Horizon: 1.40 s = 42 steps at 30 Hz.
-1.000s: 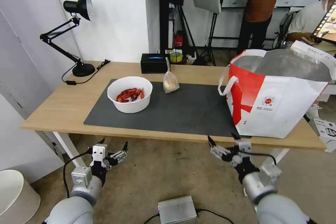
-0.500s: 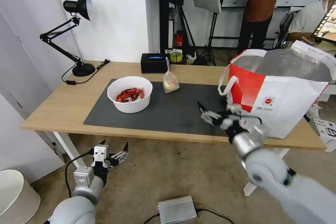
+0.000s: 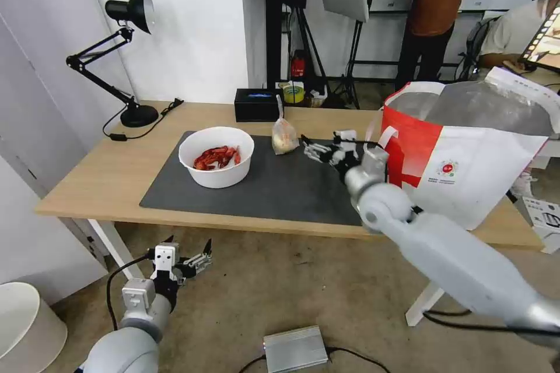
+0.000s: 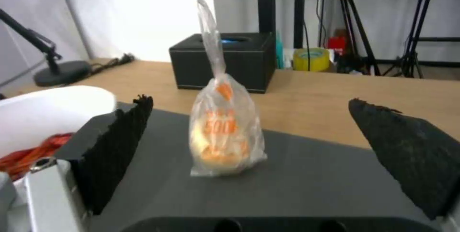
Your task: Pick up the trash from the table and place it into the takeout bag.
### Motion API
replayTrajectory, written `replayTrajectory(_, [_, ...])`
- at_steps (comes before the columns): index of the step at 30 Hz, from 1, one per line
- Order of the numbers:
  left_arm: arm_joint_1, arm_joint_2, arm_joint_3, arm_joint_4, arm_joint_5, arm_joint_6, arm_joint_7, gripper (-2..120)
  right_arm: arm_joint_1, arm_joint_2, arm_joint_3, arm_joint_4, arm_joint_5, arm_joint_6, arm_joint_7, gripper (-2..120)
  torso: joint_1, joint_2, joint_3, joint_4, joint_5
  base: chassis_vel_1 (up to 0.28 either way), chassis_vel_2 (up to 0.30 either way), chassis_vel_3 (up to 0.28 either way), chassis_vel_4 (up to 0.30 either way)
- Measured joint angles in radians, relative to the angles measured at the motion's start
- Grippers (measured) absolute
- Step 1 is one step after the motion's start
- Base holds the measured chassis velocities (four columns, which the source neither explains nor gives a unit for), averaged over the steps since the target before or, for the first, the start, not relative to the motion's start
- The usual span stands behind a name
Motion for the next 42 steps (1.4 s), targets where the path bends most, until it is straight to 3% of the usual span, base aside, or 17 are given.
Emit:
replayTrajectory(21, [0.023, -0.019, -0.015, -0.003, 0.007, -0.004, 0.000, 100, 0.269, 0.312, -0.065, -0.444, -0.002, -0.191, 0.022, 100, 0.000, 0.000, 0.000, 0.0000, 0.0000, 0.000, 0.000, 0.000, 0.000])
replayTrajectory(42, [0.037, -0.032, -0.022, -0.014, 0.016, -0.006, 0.001, 100, 0.313, 0.460, -0.074, -0.662, -0.093, -0.335, 0.012, 100, 0.000, 0.000, 0.000, 0.0001, 0.0001, 0.000, 0.000, 0.000, 0.000])
